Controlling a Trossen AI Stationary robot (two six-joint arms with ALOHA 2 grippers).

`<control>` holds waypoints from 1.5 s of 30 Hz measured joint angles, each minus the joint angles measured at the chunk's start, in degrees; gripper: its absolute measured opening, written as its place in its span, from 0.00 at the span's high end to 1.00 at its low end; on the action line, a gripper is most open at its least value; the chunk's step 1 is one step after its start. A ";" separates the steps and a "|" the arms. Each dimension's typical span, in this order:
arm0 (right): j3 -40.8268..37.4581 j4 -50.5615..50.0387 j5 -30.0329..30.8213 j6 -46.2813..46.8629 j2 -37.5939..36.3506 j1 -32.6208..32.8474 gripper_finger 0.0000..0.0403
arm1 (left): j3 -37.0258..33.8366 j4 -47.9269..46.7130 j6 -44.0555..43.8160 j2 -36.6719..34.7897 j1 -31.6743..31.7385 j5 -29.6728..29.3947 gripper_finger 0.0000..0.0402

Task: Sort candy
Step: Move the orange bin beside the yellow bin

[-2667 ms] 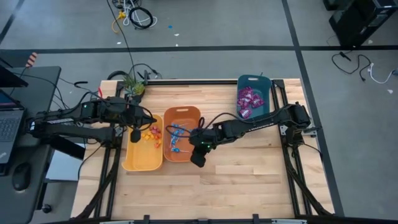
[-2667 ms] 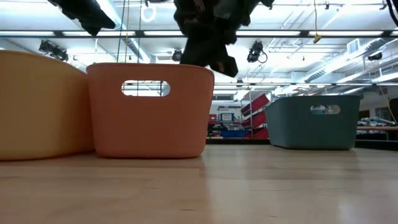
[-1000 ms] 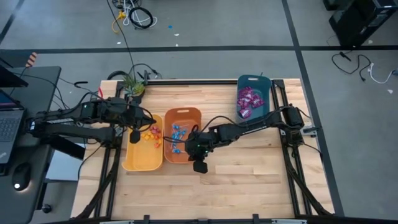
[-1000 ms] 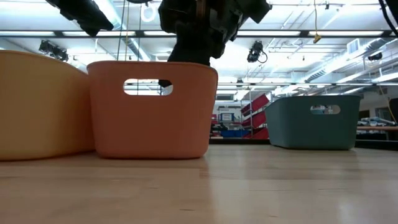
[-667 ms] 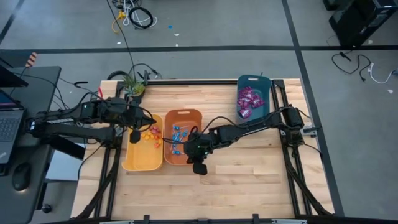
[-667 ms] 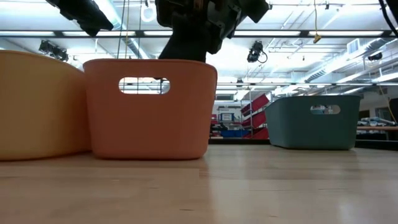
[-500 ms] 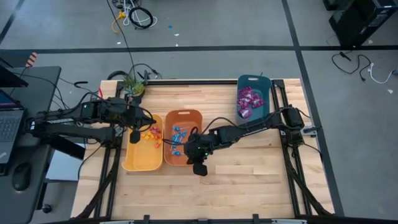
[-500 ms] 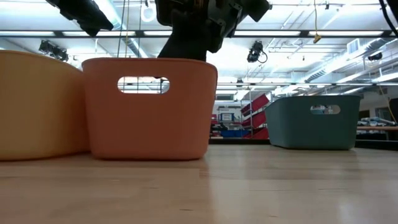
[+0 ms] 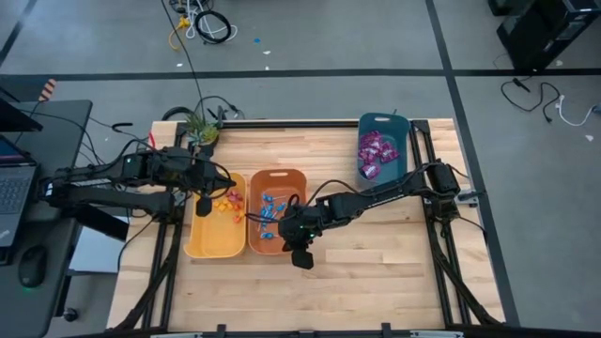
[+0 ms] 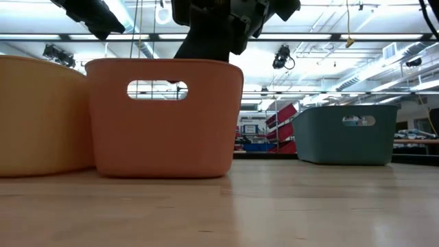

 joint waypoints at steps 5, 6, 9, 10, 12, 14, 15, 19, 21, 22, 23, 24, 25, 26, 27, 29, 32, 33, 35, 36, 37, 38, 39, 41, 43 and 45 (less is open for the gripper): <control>1.75 -0.29 1.77 0.38 -0.13 -0.02 1.00 | 0.00 0.00 -0.07 0.00 0.00 0.02 1.00; 2.47 -1.02 1.74 0.34 -0.15 -0.02 1.00 | 0.00 0.00 -0.07 0.00 0.00 0.02 1.00; 5.54 -6.73 2.14 -0.40 -0.15 0.00 1.00 | 0.00 0.00 -0.09 0.00 0.00 0.02 1.00; 6.64 -9.07 3.22 -0.56 -0.15 0.00 1.00 | 0.00 0.00 -0.09 0.00 0.00 0.02 1.00; 8.79 -14.43 6.55 -0.74 -0.17 0.00 1.00 | 0.00 0.00 -0.11 -0.01 0.00 0.02 1.00; 10.99 -20.71 10.55 -0.91 -0.17 0.00 1.00 | 0.00 0.00 -0.13 0.00 0.00 0.02 1.00; 11.96 -23.61 12.40 -0.91 -0.17 0.00 1.00 | 0.00 0.00 -0.13 0.00 0.00 0.02 1.00; 13.90 -33.61 16.81 -0.66 -0.67 -0.06 1.00 | 0.00 0.00 -0.38 0.00 0.00 0.02 1.00; 13.60 -35.67 17.04 -0.12 -1.41 -0.20 1.00 | 0.00 0.00 -0.94 -0.01 0.00 0.04 1.00; 13.21 -36.44 17.31 0.44 -2.01 -0.36 1.00 | 0.00 0.00 -1.05 0.00 0.00 0.04 1.00; 12.72 -37.17 18.05 0.86 -2.64 -0.47 1.00 | 0.00 -0.01 -1.11 0.00 0.00 0.04 1.00; 12.34 -37.58 19.30 1.19 -3.10 -0.62 1.00 | 0.00 0.00 -1.17 0.00 0.00 0.04 1.00; 12.02 -37.70 20.71 1.38 -3.36 -0.86 1.00 | 0.00 0.00 -1.20 0.00 0.00 0.04 1.00; 11.64 -37.84 22.22 1.49 -3.43 -1.14 1.00 | 0.00 0.00 -1.21 0.00 0.00 0.04 1.00; 11.17 -38.21 23.42 1.47 -3.43 -1.46 1.00 | 0.00 0.00 -1.21 0.00 0.00 0.04 1.00; 9.46 -37.68 24.51 1.45 -3.41 -2.36 1.00 | 0.00 0.00 -1.21 0.00 0.00 0.04 1.00; 5.55 -36.74 24.49 1.64 -3.40 -3.80 1.00 | 0.00 -0.02 -1.21 0.00 0.02 0.04 1.00; 4.13 -36.65 24.49 2.07 -3.35 -4.18 1.00 | 0.00 -0.02 -1.21 0.00 0.00 0.04 1.00; 1.54 -35.51 24.49 2.99 -3.32 -4.88 1.00 | 0.00 -0.08 -1.21 0.00 0.00 0.04 1.00; 0.08 -33.82 24.49 3.26 -3.34 -5.12 1.00 | 0.00 -0.08 -1.21 -0.02 0.02 0.04 1.00; -1.27 -31.78 24.48 3.32 -3.34 -5.34 1.00 | 0.00 -0.08 -1.21 0.00 0.01 0.04 1.00; -2.66 -29.53 24.45 3.21 -3.34 -5.52 1.00 | 0.00 -0.08 -1.21 0.00 0.00 0.04 1.00; -4.01 -27.03 24.28 3.07 -3.32 -5.61 1.00 | 0.00 -0.11 -1.20 0.00 0.01 0.04 1.00; -5.86 -22.55 23.75 2.69 -3.30 -5.91 1.00 | 0.00 -0.11 -1.14 -0.01 0.02 0.04 1.00; -7.22 -19.33 23.04 2.61 -3.30 -6.19 1.00 | 0.00 -0.11 -1.13 -0.01 0.01 0.04 1.00; -8.33 -16.38 22.80 2.53 -3.30 -6.39 1.00 | 0.00 -0.13 -1.12 0.00 0.02 0.04 1.00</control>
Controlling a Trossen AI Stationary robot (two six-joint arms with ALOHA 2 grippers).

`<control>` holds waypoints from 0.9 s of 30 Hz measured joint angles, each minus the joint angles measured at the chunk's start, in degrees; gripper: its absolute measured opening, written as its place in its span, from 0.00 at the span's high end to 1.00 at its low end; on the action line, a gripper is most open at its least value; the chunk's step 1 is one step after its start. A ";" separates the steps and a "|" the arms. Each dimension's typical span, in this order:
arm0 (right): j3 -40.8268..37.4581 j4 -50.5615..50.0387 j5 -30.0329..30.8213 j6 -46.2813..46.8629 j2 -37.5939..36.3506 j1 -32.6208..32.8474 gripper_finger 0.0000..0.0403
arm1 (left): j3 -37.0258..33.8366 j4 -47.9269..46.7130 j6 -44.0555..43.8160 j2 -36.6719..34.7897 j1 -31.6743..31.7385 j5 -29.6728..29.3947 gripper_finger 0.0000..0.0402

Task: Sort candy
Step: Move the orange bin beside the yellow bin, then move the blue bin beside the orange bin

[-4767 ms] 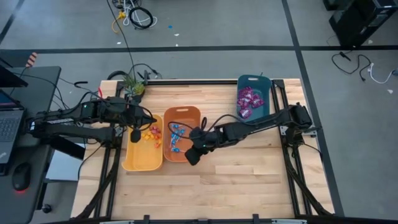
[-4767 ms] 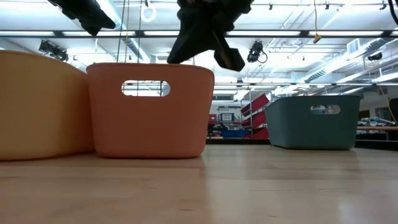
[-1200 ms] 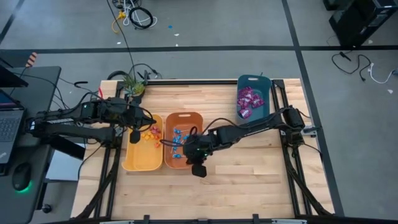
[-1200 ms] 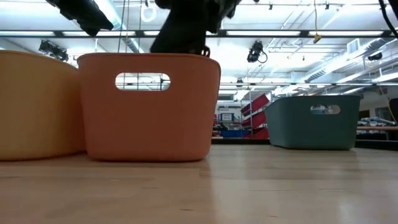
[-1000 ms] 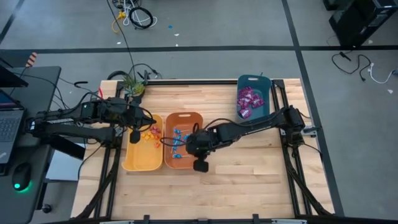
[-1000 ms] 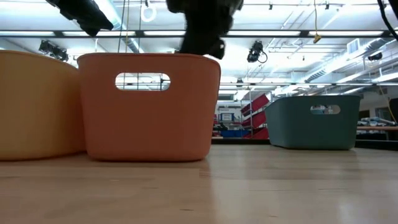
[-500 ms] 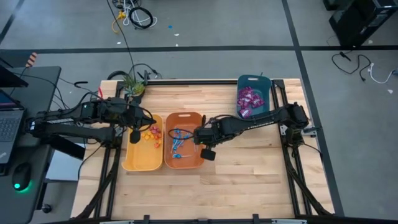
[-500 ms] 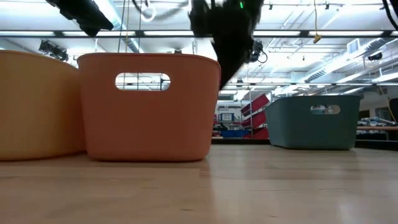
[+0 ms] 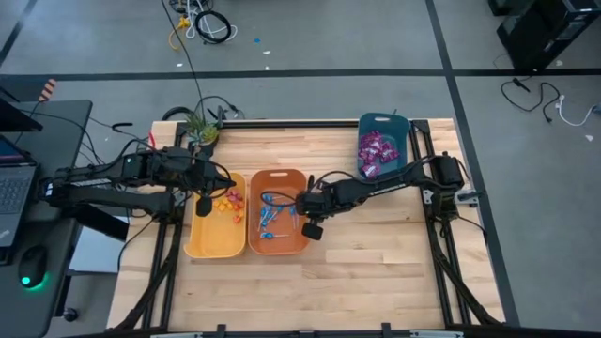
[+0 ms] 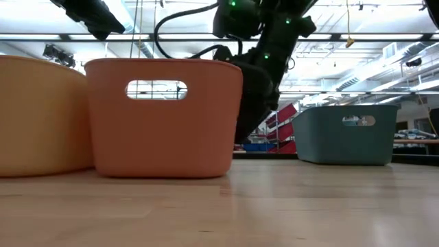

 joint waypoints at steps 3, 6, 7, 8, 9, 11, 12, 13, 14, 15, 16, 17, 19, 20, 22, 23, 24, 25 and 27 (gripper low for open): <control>-0.50 3.04 -0.28 -0.17 0.00 -0.16 1.00 | 0.00 0.00 0.02 -0.01 -0.01 0.00 1.00; -0.52 4.70 -0.30 -0.56 0.00 -0.21 1.00 | 0.00 -0.02 0.04 0.00 -0.01 0.00 1.00; -0.50 5.04 -0.30 -0.60 0.00 -0.21 1.00 | 0.00 -0.02 0.06 0.00 0.00 0.00 1.00; -0.50 5.12 -0.30 -0.60 0.00 -0.21 1.00 | 0.00 -0.02 0.07 -0.01 -0.01 0.00 1.00; -0.50 5.17 -0.32 -0.60 0.00 -0.21 1.00 | 0.00 -0.02 0.08 0.00 0.00 0.00 1.00; -0.51 5.15 -0.32 -0.60 0.00 -0.21 1.00 | 0.00 -0.02 0.15 -0.01 0.00 0.00 1.00; -0.50 5.17 -0.32 -0.60 0.00 -0.21 1.00 | 0.00 -0.02 0.17 0.00 -0.02 0.00 1.00; -0.50 5.17 -0.32 -0.60 0.00 -0.21 1.00 | 0.00 -0.02 0.17 0.00 0.00 0.00 1.00; -0.50 5.17 -0.32 -0.62 0.00 -0.21 1.00 | 0.00 -0.02 0.17 -0.01 0.00 0.00 1.00; -0.50 5.07 -0.32 -0.62 0.00 -0.25 1.00 | 0.00 -0.02 0.17 0.00 0.00 -0.02 1.00; -0.50 4.77 -0.32 -0.62 0.00 -0.25 1.00 | 0.00 -0.02 0.17 -0.01 -0.02 0.00 1.00; -0.48 4.12 -0.32 -0.62 0.00 -0.25 1.00 | 0.00 -0.02 0.16 0.00 0.00 0.00 1.00; -0.48 1.67 -0.16 -0.54 0.00 -0.25 1.00 | 0.00 -0.02 0.17 0.00 -0.01 0.00 1.00; -0.48 0.39 0.07 -0.29 0.00 -0.25 1.00 | 0.00 -0.02 0.17 0.00 -0.01 0.00 1.00; -0.48 -1.91 0.18 0.28 0.00 -0.25 1.00 | 0.00 -0.02 0.17 0.00 0.00 -0.01 1.00; -0.48 -3.05 0.30 0.76 -0.03 -0.25 1.00 | 0.00 -0.02 0.16 0.00 -0.02 0.00 1.00; -0.48 -4.53 0.42 1.01 -0.18 -0.25 1.00 | 0.00 -0.02 0.15 0.00 -0.02 0.00 1.00; -0.48 -6.28 0.91 1.34 -0.38 -0.25 1.00 | 0.00 -0.02 0.15 0.00 0.00 0.00 1.00; -0.50 -9.83 2.88 2.09 -1.43 -0.25 1.00 | 0.00 -0.02 0.16 0.00 0.00 0.00 1.00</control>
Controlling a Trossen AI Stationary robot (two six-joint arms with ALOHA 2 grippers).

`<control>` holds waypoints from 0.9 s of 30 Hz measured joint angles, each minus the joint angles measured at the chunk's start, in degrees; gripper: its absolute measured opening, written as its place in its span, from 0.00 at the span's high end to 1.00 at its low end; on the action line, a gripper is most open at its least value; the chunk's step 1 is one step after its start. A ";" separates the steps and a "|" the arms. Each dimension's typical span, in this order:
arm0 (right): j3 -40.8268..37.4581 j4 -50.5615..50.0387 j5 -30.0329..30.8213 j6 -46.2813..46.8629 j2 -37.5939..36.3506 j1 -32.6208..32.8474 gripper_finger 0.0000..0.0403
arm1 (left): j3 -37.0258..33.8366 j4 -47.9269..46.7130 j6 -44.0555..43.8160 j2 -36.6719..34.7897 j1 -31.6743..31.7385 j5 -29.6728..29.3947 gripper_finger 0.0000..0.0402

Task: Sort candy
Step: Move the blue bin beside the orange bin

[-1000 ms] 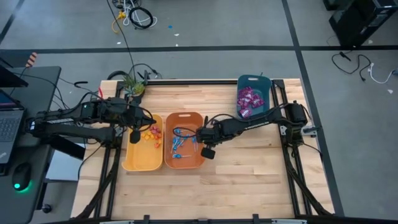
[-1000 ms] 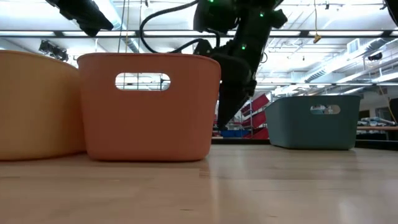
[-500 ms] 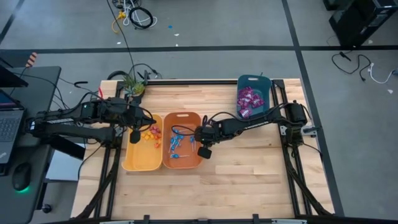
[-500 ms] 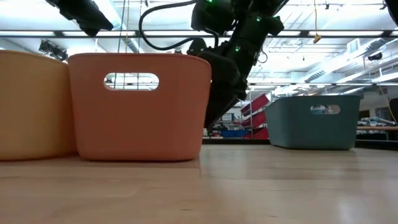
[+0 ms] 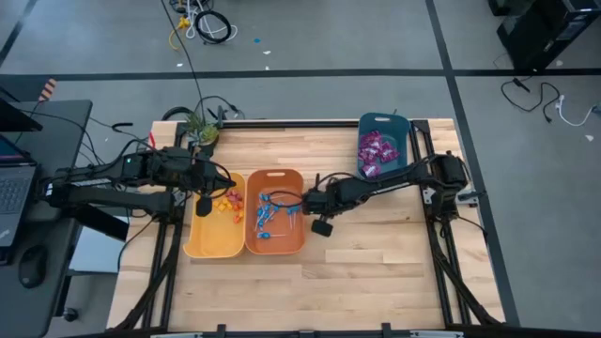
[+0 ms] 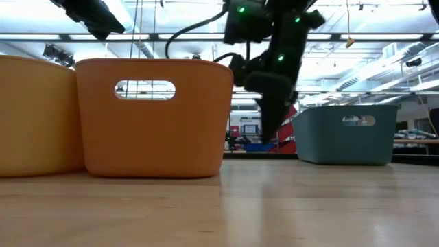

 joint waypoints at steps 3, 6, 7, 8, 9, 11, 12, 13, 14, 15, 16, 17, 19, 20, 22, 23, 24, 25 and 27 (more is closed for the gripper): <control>0.00 -5.43 3.89 1.17 -2.96 -0.06 1.00 | 0.00 0.00 0.01 -0.01 -0.01 0.00 1.00; 0.00 -10.18 8.47 2.36 -7.07 -0.78 1.00 | 0.00 0.07 0.01 0.00 0.00 -0.01 1.00; 0.02 -11.87 9.90 2.81 -8.58 -1.20 1.00 | 0.00 0.09 0.00 0.00 -0.02 0.00 1.00; 0.02 -13.63 11.10 3.42 -10.05 -1.80 1.00 | 0.00 0.09 0.01 0.00 -0.01 -0.02 1.00; 0.02 -15.66 12.25 3.98 -11.60 -2.51 1.00 | 0.00 0.09 0.00 -0.02 -0.02 -0.02 1.00; 0.02 -19.14 13.51 5.66 -14.42 -4.48 1.00 | 0.00 0.11 0.00 0.00 -0.02 0.00 1.00; 0.02 -20.53 13.53 6.50 -15.84 -5.82 1.00 | 0.00 0.11 0.00 -0.02 0.00 -0.02 1.00; 0.02 -21.68 13.52 7.16 -17.21 -7.24 1.00 | 0.00 0.11 0.00 -0.01 -0.01 -0.02 1.00; 0.02 -22.53 13.52 7.77 -18.49 -8.75 1.00 | 0.00 0.12 0.00 0.00 0.00 0.00 1.00; 0.02 -23.08 13.34 8.07 -19.66 -10.36 1.00 | 0.00 0.12 0.01 -0.01 -0.01 0.00 1.00; 0.02 -23.36 12.59 8.17 -20.71 -12.00 1.00 | 0.00 0.12 0.00 0.00 0.00 -0.02 1.00; 0.02 -23.53 11.69 8.00 -21.62 -13.70 1.00 | 0.00 0.11 0.01 0.00 0.00 -0.01 1.00; 0.02 -23.47 9.86 7.41 -23.00 -17.01 1.00 | 0.00 0.11 0.00 0.00 0.00 -0.02 1.00; 0.02 -23.46 8.86 6.91 -23.49 -18.67 1.00 | 0.00 0.11 0.02 -0.02 0.00 -0.02 1.00; 0.02 -23.46 6.77 6.41 -23.99 -21.91 1.00 | 0.00 0.11 0.00 -0.02 -0.02 -0.02 1.00; 0.02 -23.46 5.81 6.02 -23.98 -23.31 1.00 | -0.02 0.11 0.00 -0.01 -0.01 -0.02 1.00; 0.02 -23.44 5.10 5.39 -23.74 -24.66 1.00 | 0.00 0.11 0.01 0.00 -0.01 -0.01 1.00; 0.02 -23.44 4.90 4.79 -23.42 -25.72 1.00 | 0.00 0.11 0.01 0.00 0.00 0.00 1.00; -0.28 -22.73 4.71 3.11 -22.51 -27.33 1.00 | 0.00 0.11 0.05 -0.02 -0.02 -0.02 1.00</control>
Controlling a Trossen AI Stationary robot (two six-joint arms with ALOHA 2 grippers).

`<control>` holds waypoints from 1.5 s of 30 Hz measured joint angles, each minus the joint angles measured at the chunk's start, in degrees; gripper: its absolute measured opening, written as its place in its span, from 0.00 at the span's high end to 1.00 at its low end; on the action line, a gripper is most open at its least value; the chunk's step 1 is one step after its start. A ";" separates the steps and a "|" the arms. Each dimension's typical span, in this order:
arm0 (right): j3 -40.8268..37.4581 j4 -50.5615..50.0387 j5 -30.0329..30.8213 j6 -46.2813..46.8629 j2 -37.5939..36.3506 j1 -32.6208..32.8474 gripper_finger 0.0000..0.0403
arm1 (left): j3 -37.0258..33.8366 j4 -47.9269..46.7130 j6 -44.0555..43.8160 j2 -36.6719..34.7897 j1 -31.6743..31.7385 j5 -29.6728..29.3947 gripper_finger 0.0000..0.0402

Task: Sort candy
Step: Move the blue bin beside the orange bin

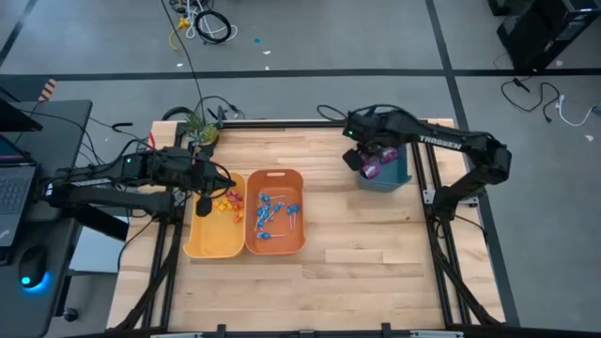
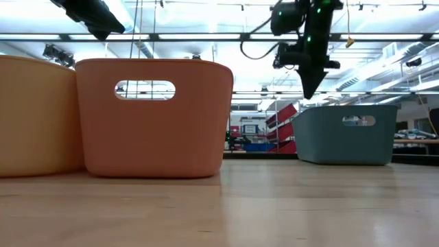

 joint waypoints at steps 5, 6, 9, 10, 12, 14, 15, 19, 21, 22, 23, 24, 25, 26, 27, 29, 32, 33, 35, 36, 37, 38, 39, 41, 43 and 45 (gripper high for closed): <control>-4.11 4.86 -2.35 -4.60 1.92 -2.30 1.00 | -0.02 0.02 0.60 0.02 0.00 0.00 1.00; -5.35 5.97 -3.09 -5.07 1.92 -2.70 1.00 | 0.00 0.00 0.60 0.01 0.01 0.00 1.00; -9.00 8.69 -4.60 -5.38 1.90 -3.43 1.00 | -0.01 0.00 0.60 0.01 0.02 0.00 1.00; -10.02 8.65 -4.73 -5.33 1.90 -3.61 1.00 | 0.00 0.00 0.60 0.01 0.00 0.00 1.00; -11.92 9.78 -5.31 -4.88 1.83 -3.71 1.00 | -0.02 0.00 0.60 0.02 0.00 0.00 1.00; -13.73 11.23 -7.29 -4.73 1.83 -3.72 1.00 | -0.02 0.01 0.72 0.02 0.01 0.00 1.00; -14.40 11.90 -8.44 -4.54 1.83 -3.60 1.00 | -0.02 0.01 0.87 0.01 0.01 0.00 1.00; -16.63 16.09 -11.83 -4.32 1.83 -2.07 1.00 | -0.02 0.03 0.87 0.02 0.00 0.00 1.00; -16.98 17.42 -12.66 -4.24 1.83 -1.20 1.00 | -0.01 0.03 0.87 0.01 0.01 0.00 1.00; -16.99 18.05 -12.93 -4.04 1.83 -0.66 1.00 | -0.02 0.03 0.86 0.00 0.01 0.00 1.00; -16.98 18.18 -12.98 -3.73 1.83 -0.18 1.00 | -0.02 0.02 0.87 0.02 0.02 0.00 1.00; -16.95 18.09 -13.03 -3.33 1.83 0.30 1.00 | -0.02 0.02 0.85 0.01 0.00 0.00 1.00; -16.84 18.21 -13.06 -3.04 1.83 0.76 1.00 | -0.02 0.04 0.85 0.00 0.02 0.00 1.00; -16.81 18.65 -13.29 -2.77 1.83 1.19 1.00 | -0.02 0.04 0.85 0.02 0.00 0.00 1.00; -16.77 18.93 -13.79 -2.53 1.83 1.59 1.00 | -0.02 0.04 0.85 0.02 0.00 0.00 1.00; -16.77 19.38 -14.66 -1.88 1.83 2.45 1.00 | -0.02 0.04 0.85 0.02 0.00 0.00 1.00; -16.77 20.35 -15.47 -0.88 1.83 3.85 1.00 | -0.01 0.04 0.85 0.02 0.01 0.00 1.00; -16.77 20.80 -15.71 -0.67 1.83 4.36 1.00 | -0.02 0.04 0.85 0.02 0.00 0.00 1.00; -16.77 21.66 -16.69 0.07 1.83 5.36 1.00 | -0.02 0.06 0.85 0.00 0.01 0.00 1.00; -16.77 22.29 -17.20 0.46 1.83 5.85 1.00 | -0.02 0.05 0.85 0.00 0.00 0.00 1.00; -16.77 23.01 -17.80 0.76 1.83 6.39 1.00 | -0.02 0.05 0.85 0.02 0.02 0.00 1.00; -16.77 23.79 -18.32 1.01 1.83 6.99 1.00 | -0.02 0.07 0.85 0.02 0.00 0.00 1.00; -16.76 24.57 -18.72 1.48 1.83 7.61 1.00 | -0.02 0.07 0.85 0.02 0.00 0.00 1.00; -16.75 25.84 -19.70 2.19 1.83 8.77 1.00 | -0.02 0.06 0.84 0.00 0.02 0.00 1.00; -16.75 26.99 -19.93 3.28 1.83 9.99 1.00 | -0.02 0.07 0.83 0.01 0.01 0.00 1.00; -16.75 28.11 -19.93 4.35 1.83 11.24 1.00 | -0.01 0.06 0.83 0.01 0.01 0.00 1.00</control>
